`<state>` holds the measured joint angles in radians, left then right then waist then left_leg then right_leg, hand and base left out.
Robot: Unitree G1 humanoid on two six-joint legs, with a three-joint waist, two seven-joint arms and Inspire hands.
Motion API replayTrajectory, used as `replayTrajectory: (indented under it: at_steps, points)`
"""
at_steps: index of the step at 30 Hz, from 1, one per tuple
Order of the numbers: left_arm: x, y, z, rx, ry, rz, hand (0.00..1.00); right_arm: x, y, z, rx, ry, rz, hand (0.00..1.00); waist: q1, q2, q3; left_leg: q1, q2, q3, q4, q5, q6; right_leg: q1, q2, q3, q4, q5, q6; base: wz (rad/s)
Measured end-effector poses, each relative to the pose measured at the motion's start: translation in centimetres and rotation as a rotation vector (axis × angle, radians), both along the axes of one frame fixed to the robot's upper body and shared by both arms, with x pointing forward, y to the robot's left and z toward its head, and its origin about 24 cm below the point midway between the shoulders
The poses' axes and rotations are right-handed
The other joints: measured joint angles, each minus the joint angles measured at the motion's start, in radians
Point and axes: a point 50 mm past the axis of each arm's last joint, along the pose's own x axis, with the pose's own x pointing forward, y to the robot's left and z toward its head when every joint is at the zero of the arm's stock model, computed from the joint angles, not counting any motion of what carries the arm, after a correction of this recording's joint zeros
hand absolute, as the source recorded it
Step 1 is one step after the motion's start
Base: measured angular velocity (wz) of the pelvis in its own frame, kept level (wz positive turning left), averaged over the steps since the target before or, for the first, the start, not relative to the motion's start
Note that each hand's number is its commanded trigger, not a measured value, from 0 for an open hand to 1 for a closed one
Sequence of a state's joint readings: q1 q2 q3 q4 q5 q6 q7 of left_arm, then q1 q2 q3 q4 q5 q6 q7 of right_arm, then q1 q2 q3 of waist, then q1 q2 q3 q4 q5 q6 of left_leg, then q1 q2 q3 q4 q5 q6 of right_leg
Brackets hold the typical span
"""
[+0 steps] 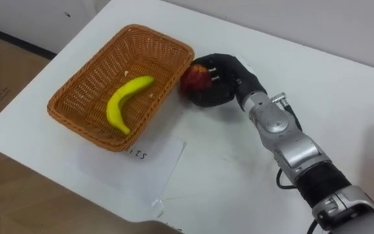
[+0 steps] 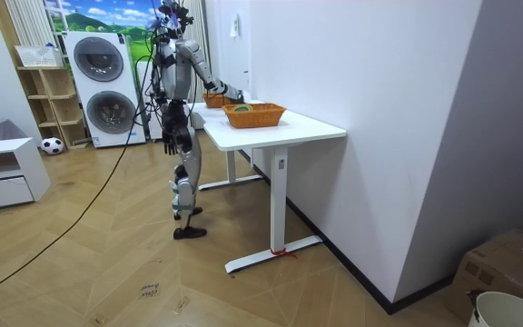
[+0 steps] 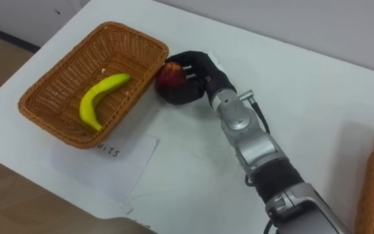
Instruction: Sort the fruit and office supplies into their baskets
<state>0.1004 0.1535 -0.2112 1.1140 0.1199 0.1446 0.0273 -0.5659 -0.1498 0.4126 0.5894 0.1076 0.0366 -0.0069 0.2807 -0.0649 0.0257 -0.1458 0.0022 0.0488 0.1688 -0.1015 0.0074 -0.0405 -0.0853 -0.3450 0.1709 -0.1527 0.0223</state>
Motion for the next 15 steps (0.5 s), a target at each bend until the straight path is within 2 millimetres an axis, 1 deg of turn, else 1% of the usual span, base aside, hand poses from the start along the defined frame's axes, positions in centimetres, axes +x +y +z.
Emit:
replayTrajectory:
  at_steps: [4,8,15]
  points:
    - [-0.2,0.0,0.0,0.0,0.009,0.002,0.0,-0.2,0.5,-0.1,0.005,0.009,0.025,1.0,0.0,0.0,0.0002,-0.001,0.0,-0.008,0.001,0.0,0.0,0.003,0.0,-0.013,0.0,0.0,0.0,0.06]
    - [-0.3,0.0,-0.1,-0.01,0.015,0.0,0.0,-0.3,1.0,-0.2,0.008,0.018,0.05,1.0,0.001,0.0,0.0004,-0.001,-0.001,-0.01,0.003,0.0,0.0,0.005,-0.001,-0.015,0.0,0.0,0.0,0.01]
    - [-0.3,0.0,-0.1,-0.016,0.018,0.002,0.0,-0.3,1.0,-0.2,0.008,0.019,0.053,1.0,0.001,0.0,0.0009,0.0,0.0,-0.008,0.002,0.0,0.0,0.007,0.0,-0.015,0.0,0.0,0.0,0.0]
